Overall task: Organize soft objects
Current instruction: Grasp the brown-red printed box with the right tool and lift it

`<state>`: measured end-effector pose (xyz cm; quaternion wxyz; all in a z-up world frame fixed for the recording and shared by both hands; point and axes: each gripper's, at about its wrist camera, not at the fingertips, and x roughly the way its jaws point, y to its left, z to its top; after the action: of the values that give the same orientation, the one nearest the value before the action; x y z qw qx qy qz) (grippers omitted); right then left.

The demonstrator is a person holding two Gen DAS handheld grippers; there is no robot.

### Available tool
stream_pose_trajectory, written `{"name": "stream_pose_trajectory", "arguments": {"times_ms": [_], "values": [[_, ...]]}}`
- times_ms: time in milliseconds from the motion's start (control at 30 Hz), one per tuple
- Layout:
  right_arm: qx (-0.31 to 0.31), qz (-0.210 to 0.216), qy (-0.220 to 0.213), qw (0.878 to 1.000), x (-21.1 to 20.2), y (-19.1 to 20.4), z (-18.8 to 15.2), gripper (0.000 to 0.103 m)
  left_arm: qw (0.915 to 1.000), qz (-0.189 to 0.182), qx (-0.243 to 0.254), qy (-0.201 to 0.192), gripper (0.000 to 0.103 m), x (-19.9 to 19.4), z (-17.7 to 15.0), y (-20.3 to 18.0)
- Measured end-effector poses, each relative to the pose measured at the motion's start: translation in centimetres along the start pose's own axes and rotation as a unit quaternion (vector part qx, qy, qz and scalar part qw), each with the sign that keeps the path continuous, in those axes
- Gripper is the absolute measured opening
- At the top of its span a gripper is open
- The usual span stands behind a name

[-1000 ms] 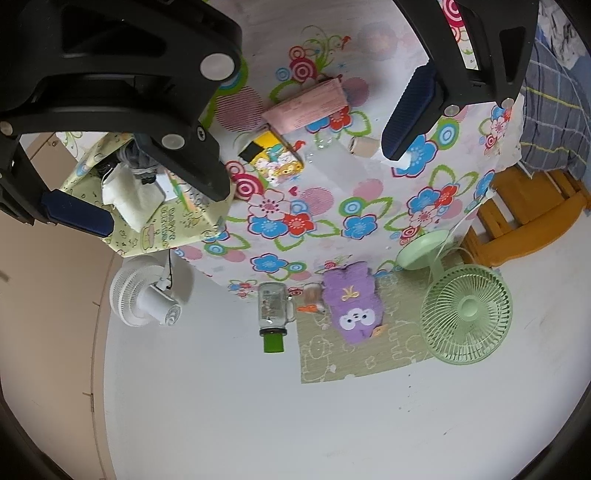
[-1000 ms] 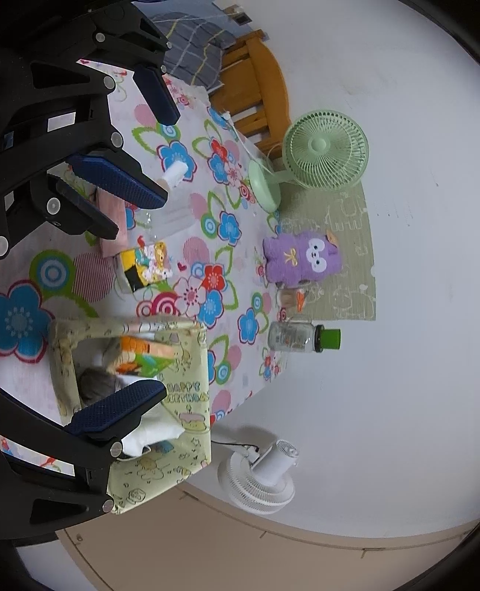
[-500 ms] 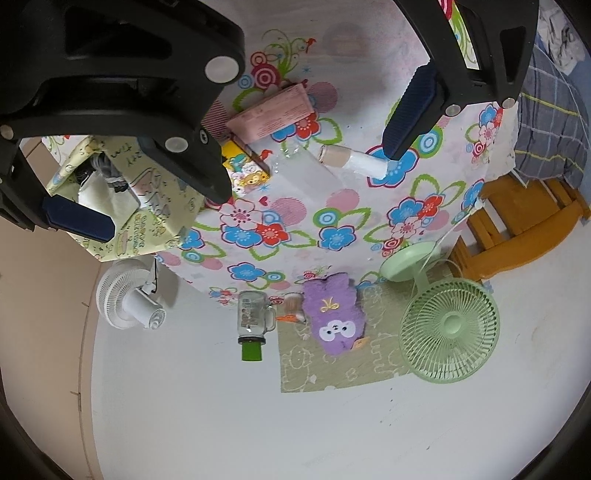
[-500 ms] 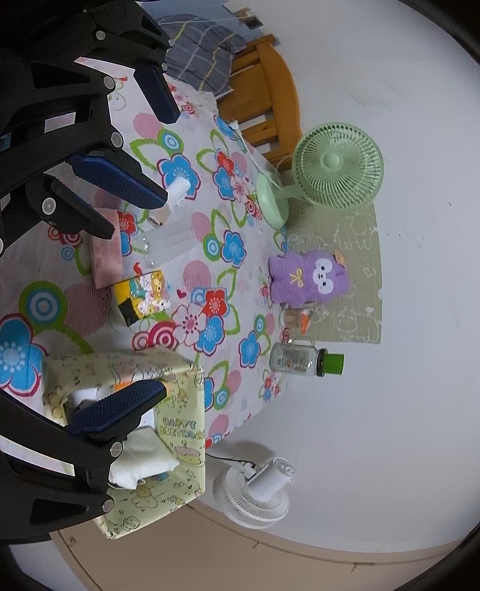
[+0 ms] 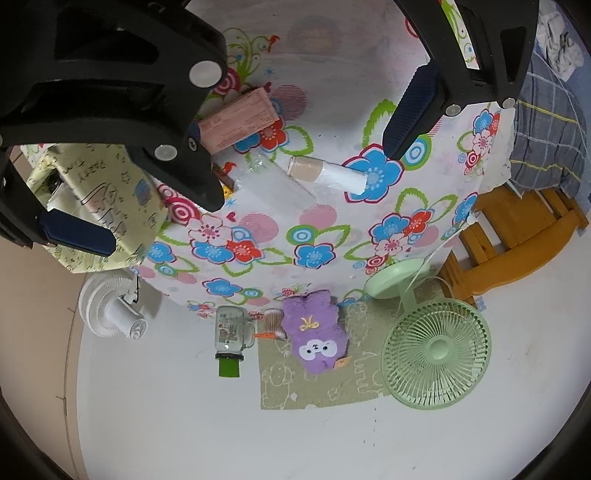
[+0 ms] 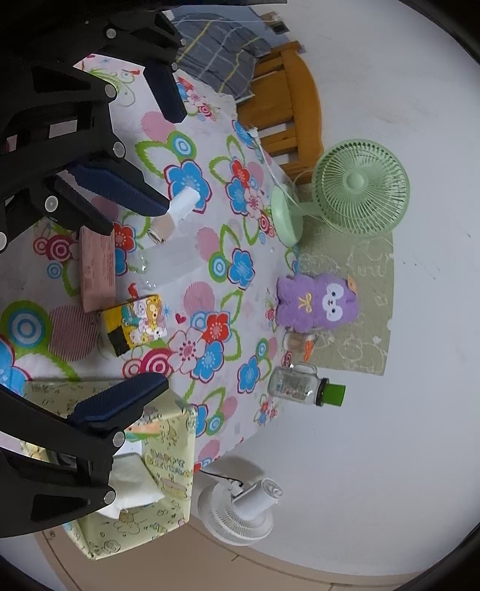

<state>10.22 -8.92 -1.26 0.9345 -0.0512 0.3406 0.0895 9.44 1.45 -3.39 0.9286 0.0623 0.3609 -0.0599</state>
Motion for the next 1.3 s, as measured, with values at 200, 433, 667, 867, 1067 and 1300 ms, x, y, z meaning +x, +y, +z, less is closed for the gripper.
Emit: {"name": "stream_pose_trajectory", "arguments": {"times_ms": [200, 433, 667, 867, 1067, 1300], "values": [[-0.011, 0.002, 0.015, 1.000, 1.7, 0.7, -0.3, 0.084, 0.9999, -0.006, 0.002, 0.016, 0.100, 1.5, -0.7, 0.7], [-0.016, 0.007, 0.030, 0.999, 3.7, 1.1, -0.6, 0.084, 0.9988, -0.017, -0.004, 0.046, 0.100, 3.8, -1.9, 1.4], [-0.022, 0.005, 0.048, 0.999, 5.7, 1.3, -0.8, 0.081, 0.9978, -0.031, -0.007, 0.058, 0.100, 4.9, -2.1, 1.4], [-0.014, -0.004, 0.067, 0.998, 7.6, 0.9, -1.3, 0.081, 0.9963, -0.045, -0.008, 0.072, 0.100, 6.2, -2.3, 1.0], [-0.008, -0.013, 0.082, 0.997, 9.2, 0.2, -1.9, 0.081, 0.9947, -0.054, -0.012, 0.086, 0.100, 7.6, -2.5, 0.6], [0.004, -0.021, 0.095, 0.995, 10.6, -0.8, -2.5, 0.081, 0.9932, -0.058, -0.012, 0.100, 0.100, 8.9, -2.6, -0.1]]}}
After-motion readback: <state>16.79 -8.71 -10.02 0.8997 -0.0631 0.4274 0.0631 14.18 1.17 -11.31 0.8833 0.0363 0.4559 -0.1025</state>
